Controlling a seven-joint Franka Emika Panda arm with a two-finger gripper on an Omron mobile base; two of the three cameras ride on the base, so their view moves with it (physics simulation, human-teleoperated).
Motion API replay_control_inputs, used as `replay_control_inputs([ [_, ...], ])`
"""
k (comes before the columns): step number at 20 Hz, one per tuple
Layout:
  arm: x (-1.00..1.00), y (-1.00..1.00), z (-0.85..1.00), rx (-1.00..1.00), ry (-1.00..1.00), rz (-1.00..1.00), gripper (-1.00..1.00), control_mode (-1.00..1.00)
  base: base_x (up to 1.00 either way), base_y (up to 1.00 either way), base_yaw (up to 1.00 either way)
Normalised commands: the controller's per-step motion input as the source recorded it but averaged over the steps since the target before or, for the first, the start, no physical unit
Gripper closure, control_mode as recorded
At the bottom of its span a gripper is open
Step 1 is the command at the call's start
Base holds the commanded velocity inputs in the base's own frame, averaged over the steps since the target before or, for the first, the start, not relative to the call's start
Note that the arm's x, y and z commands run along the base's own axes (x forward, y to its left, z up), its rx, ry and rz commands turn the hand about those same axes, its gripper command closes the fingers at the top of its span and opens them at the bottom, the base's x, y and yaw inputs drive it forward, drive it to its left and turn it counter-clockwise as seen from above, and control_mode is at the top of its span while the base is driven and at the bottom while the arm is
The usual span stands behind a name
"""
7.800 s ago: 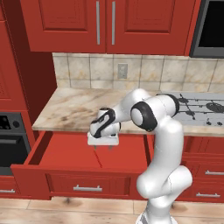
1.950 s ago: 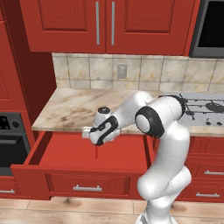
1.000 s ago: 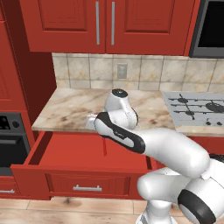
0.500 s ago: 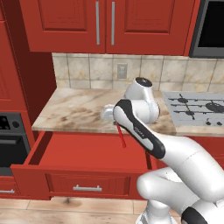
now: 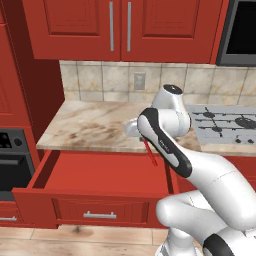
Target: Take a straw from the drawer in front and place it inside the glass cup on the dining counter.
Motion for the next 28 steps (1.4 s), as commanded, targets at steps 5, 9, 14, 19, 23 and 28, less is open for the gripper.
replay_control_inputs([
  [5,-0.02,-0.21,0.00,-0.09,0.03,0.00,1.00,-1.00,0.00,0.00,0.00],
  [9,0.00,0.00,0.00,-0.03,0.04,0.00,1.00,-1.00,0.00,0.00,0.00],
  [14,-0.06,0.00,0.00,0.00,0.02,0.00,1.00,-1.00,0.00,0.00,0.00],
  [19,-0.14,0.00,0.00,0.00,0.00,0.00,1.00,1.00,-0.78,0.00,-0.04],
  [23,0.00,0.00,0.00,0.00,0.00,0.00,1.00,1.00,-1.00,0.00,-0.06],
  [28,0.00,0.00,0.00,0.00,0.00,0.00,1.00,1.00,-0.88,0.03,-0.02],
])
